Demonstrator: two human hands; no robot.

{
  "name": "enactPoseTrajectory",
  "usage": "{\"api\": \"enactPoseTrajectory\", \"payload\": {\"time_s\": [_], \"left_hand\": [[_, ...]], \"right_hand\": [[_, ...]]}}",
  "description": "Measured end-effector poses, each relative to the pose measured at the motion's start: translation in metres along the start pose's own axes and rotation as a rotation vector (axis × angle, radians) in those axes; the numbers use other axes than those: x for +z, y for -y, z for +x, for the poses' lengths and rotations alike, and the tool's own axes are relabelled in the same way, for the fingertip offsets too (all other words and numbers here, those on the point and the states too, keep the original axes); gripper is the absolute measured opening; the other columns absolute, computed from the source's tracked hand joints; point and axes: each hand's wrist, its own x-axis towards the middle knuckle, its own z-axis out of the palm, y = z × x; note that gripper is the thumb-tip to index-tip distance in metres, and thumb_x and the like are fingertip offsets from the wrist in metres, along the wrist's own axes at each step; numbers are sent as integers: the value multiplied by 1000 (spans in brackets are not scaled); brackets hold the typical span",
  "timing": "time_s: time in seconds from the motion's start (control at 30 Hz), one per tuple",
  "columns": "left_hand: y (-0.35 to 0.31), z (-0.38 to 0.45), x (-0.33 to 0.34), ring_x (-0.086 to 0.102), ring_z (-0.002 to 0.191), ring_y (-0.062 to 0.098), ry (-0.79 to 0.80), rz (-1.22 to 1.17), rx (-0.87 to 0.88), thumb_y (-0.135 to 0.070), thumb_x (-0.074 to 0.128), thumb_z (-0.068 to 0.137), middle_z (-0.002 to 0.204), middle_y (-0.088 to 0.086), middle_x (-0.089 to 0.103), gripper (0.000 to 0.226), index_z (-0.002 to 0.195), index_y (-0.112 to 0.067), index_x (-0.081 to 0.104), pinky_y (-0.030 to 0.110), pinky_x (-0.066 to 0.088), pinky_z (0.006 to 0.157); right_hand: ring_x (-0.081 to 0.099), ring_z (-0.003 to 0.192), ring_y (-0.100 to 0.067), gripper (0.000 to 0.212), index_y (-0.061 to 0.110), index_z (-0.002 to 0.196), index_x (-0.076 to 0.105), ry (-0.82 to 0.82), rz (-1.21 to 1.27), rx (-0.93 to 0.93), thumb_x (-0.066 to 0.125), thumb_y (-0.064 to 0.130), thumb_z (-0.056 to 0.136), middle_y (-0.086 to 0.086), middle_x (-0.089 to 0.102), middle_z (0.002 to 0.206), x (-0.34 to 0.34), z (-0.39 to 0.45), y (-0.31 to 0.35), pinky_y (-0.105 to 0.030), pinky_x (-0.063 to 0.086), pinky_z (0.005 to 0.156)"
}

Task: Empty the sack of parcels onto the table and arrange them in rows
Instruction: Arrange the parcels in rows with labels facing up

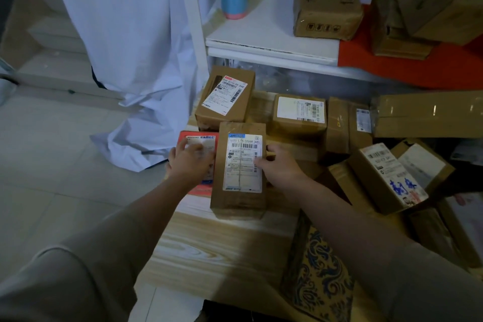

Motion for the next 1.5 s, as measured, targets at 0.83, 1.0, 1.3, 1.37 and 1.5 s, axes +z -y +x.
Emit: {"api": "enactPoseTrajectory", "payload": {"time_s": [0.83,1.0,1.3,1.37,1.5], "left_hand": [[-235,92,123,-5,149,41,118,742,681,-54,70,81,161,23,-5,115,155,-23,-13,53,0,121],[-237,92,113,25,141,40,23,776,614,-76,65,70,153,21,27,115,154,-23,7,50,22,115],[-222,88,73,37,136,46,-17,915,339,-88,19,79,162,24,-6,109,155,-18,-15,51,34,105],[-219,88,74,24,143,48,-72,889,436,-82,23,85,161,21,-17,100,155,-21,-15,61,24,110],[-210,89,84,-5,150,41,-36,836,885,-61,48,90,163,10,-17,82,155,-34,8,67,9,115]], "right_hand": [[69,94,-17,22,18,118,64,-276,44,-165,57,14,98,-1,66,107,-148,48,-22,-37,62,79],[69,84,-14,22,17,119,64,-245,82,-195,58,14,98,-1,66,104,-149,52,-14,-23,59,66],[59,100,-9,27,18,123,62,-369,-231,-248,58,20,97,4,63,112,-157,65,-12,-25,54,83],[56,115,-21,38,15,129,57,-426,-428,-157,62,26,92,-5,59,125,-166,76,-15,-39,52,95],[40,134,-39,76,4,145,33,-270,-708,159,64,44,88,-20,40,144,-184,90,-23,-51,39,109]]}}
